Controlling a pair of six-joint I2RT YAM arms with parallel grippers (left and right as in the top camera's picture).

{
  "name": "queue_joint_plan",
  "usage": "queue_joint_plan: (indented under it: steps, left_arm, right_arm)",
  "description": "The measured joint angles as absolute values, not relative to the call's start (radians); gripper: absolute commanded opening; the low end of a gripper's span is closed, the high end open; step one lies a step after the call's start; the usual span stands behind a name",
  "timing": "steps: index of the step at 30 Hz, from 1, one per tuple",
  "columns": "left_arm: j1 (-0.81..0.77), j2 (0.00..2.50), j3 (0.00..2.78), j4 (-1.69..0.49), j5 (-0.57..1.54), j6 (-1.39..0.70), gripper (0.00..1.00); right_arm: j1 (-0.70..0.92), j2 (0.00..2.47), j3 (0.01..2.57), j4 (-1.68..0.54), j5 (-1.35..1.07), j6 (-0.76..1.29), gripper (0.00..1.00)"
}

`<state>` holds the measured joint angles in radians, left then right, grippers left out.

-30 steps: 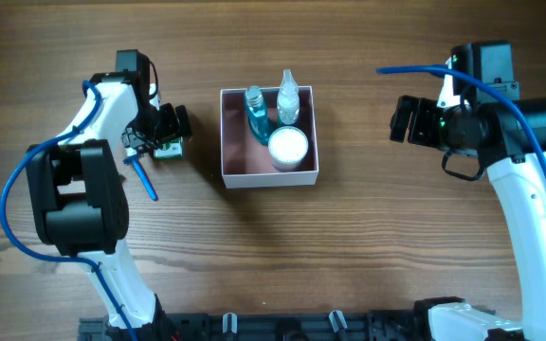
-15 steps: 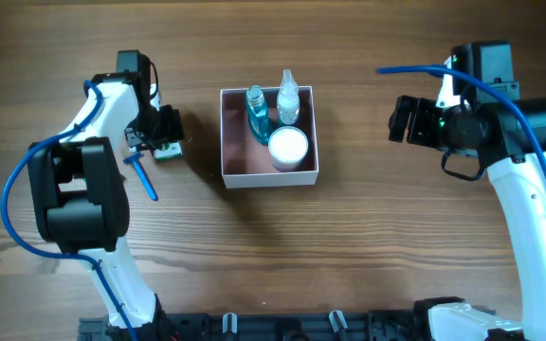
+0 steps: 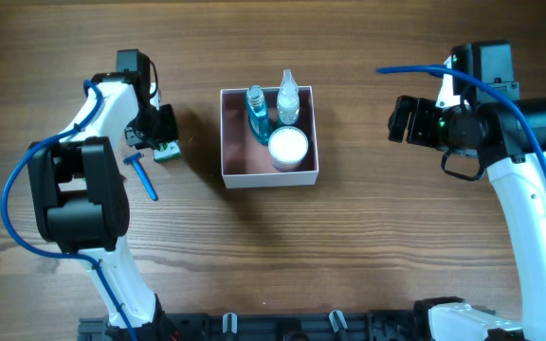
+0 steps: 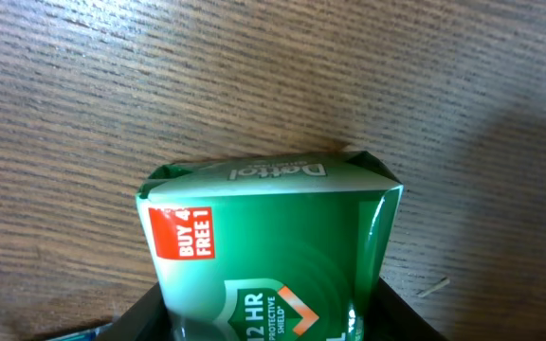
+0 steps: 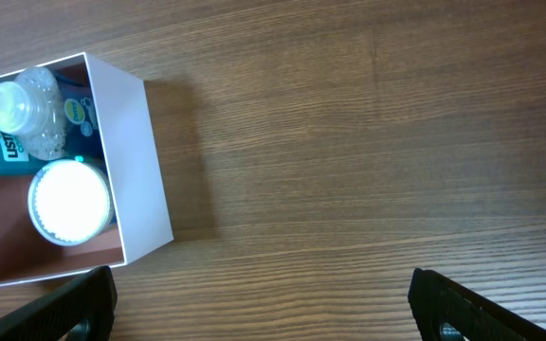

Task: Pack container
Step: 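Lift the Dettol soap bar with the left gripper toward the box, then lower the soap bar into the box's left front corner and release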

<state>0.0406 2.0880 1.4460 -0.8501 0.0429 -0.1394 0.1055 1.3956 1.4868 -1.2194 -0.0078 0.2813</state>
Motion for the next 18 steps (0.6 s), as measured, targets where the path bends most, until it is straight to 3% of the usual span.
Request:
queue_joint_plan:
  steps: [2, 9, 18]
  left_arm:
    - [0.041, 2.088, 1.451, -0.876, 0.043, -0.140, 0.13]
    - [0.009, 2.067, 1.512, -1.051, 0.043, -0.148, 0.06]
    - [-0.241, 1.703, 1.582, -1.093, 0.066, -0.245, 0.04]
  right_arm:
    - [0.105, 1.396, 1.487, -1.219, -0.008, 0.281, 1.00]
    - [0.105, 1.396, 1.487, -1.219, -0.008, 0.281, 1.00]
    - [0.105, 1.396, 1.487, -1.219, -0.008, 0.282, 1.00]
